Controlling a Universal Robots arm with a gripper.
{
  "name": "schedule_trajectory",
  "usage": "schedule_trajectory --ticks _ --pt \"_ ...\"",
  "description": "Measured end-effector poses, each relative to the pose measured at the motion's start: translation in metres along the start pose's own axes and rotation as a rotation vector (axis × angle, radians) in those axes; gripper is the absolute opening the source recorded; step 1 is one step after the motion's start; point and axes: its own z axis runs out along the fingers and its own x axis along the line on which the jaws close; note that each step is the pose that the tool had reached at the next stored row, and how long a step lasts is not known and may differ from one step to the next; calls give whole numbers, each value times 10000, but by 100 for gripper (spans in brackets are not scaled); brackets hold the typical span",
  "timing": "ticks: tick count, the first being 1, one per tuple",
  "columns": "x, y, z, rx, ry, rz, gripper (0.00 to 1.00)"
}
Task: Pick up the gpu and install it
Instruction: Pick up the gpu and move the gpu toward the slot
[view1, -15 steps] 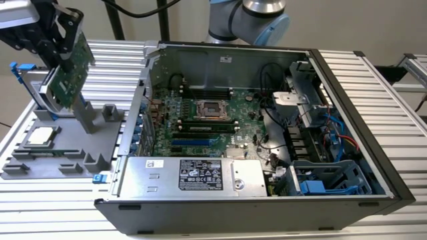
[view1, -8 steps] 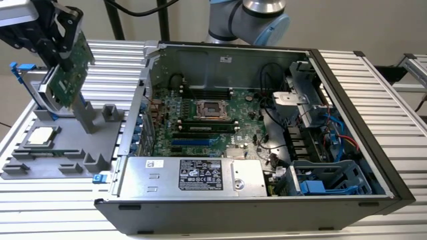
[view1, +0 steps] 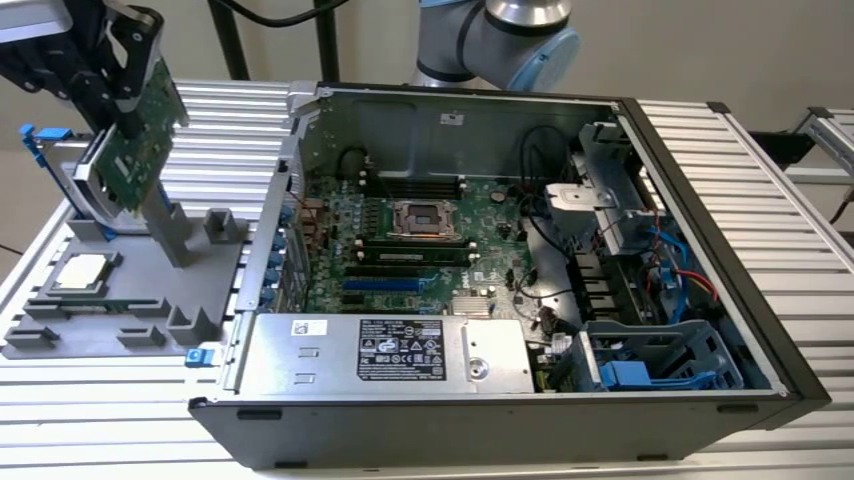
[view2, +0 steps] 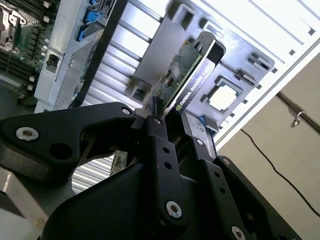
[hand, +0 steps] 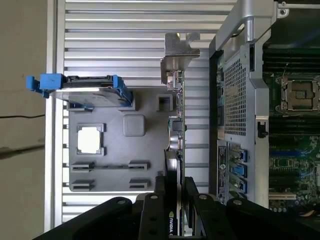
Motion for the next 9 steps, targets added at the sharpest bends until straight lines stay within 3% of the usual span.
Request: schedule_trajectory --ticks 9 --pt "-1 4 -51 0 0 0 0"
